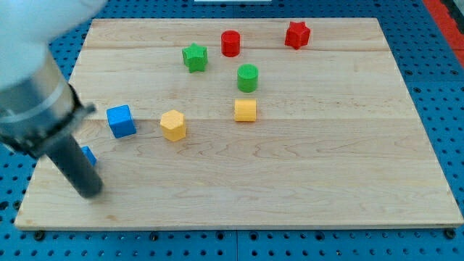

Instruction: Move the blue triangle to the center left

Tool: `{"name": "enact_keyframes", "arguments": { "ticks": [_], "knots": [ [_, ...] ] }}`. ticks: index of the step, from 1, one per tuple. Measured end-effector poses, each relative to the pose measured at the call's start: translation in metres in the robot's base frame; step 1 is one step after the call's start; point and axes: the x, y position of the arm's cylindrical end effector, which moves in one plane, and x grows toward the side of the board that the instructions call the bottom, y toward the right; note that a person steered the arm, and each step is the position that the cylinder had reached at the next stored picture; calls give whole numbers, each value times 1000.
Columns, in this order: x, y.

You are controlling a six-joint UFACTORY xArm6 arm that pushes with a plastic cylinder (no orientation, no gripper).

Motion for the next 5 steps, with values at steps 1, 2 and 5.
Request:
{"name": "enact_keyframes", "arguments": {
  "ticks": [1,2,5],
  "knots": [
    [-69,-38],
    [-79,-46],
    [-120,-53]
  ]
}}
